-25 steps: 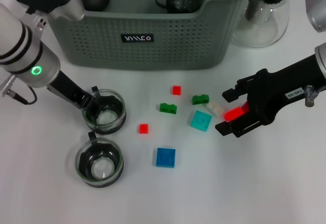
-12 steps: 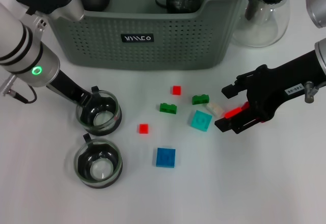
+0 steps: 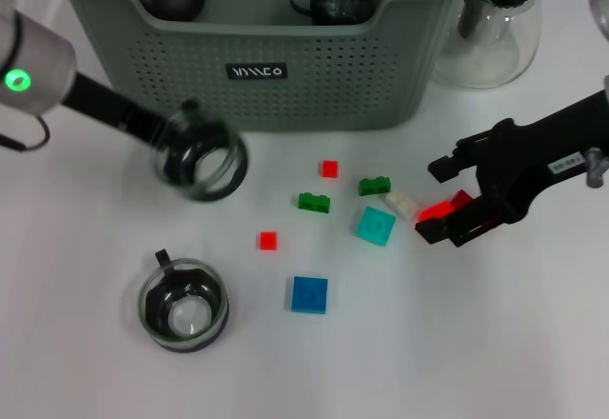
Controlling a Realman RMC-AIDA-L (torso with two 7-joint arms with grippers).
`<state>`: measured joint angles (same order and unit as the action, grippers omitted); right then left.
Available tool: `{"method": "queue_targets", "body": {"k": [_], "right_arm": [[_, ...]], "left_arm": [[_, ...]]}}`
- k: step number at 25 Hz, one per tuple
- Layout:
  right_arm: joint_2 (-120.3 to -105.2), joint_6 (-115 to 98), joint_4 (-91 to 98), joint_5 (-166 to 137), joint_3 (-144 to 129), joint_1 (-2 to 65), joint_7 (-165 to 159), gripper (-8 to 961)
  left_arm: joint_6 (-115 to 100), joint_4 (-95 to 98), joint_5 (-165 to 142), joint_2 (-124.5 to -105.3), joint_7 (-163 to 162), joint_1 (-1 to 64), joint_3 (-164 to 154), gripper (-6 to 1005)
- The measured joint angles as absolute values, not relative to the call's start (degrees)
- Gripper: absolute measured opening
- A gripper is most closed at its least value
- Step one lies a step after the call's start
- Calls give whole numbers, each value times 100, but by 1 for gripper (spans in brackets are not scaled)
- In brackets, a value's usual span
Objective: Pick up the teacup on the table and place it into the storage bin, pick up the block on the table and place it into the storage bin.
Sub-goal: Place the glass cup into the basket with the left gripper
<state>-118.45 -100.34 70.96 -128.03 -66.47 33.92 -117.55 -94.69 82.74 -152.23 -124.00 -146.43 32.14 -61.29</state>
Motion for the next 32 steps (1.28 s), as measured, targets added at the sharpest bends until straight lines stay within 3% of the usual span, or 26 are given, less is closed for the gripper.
{"method": "queue_targets", "body": {"k": [4,11,17,25,32], "right_arm": [[-11794,-10399,7062,-12814,-6287,3452,-11777,926],[-11546,-10921,6495,-12853,-5671,3638,-11842,926],[-11454,-10965,6360,-12859,-5501,3726,-12115,926],[-11477,-10938,6342,-13040,-5498,3862,-12235,927],[-11545,-10914,6126,-13407,-5500,4150,-12240,927]], "left_arm": [[-10232,8584,-13808,-12356,-14290,3351,-5115,59],[-9986,8144,-11996,-11903,-13966,3945,-4563,59],[-8799,7260,-13012,-11488,-14018,4881,-4673,58],[-6997,4711,-14913,-11157,-14180,6166,-4801,57],[-6419,3983,-15203,-11200,-14236,6404,-4803,57]]}}
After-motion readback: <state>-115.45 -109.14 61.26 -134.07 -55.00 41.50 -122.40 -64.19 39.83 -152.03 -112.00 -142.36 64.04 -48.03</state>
